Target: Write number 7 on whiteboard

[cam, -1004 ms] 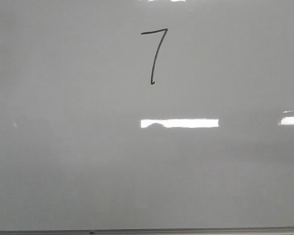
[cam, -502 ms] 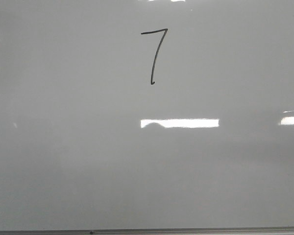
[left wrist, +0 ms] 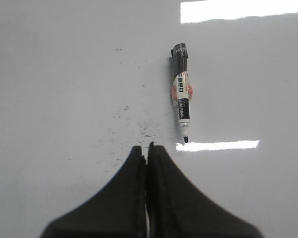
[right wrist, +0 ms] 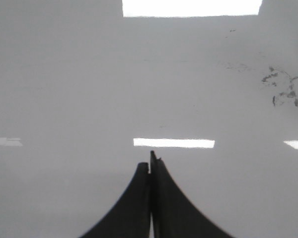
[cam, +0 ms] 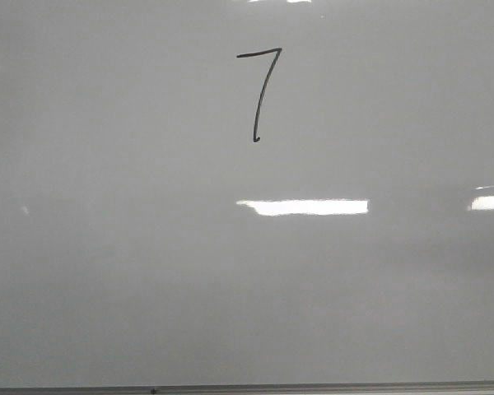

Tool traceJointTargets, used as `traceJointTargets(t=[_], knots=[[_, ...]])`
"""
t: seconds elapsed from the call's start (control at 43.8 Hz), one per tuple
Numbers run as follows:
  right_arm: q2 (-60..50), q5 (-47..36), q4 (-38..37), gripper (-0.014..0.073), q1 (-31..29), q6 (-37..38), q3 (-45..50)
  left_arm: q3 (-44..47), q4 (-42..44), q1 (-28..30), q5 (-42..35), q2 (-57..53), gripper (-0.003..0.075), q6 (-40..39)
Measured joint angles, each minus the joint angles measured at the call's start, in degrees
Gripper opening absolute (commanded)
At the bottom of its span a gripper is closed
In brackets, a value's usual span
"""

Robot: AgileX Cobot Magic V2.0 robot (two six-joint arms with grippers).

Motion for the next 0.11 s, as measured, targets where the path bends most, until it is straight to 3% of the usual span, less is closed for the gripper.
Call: traceJointTargets(t=[0.114], knots=[[0.0, 0.0, 0.0, -0.0118, 0.0, 0.1, 0.0, 0.0, 0.0, 0.0, 0.0, 0.0, -0.0021, 0.0]])
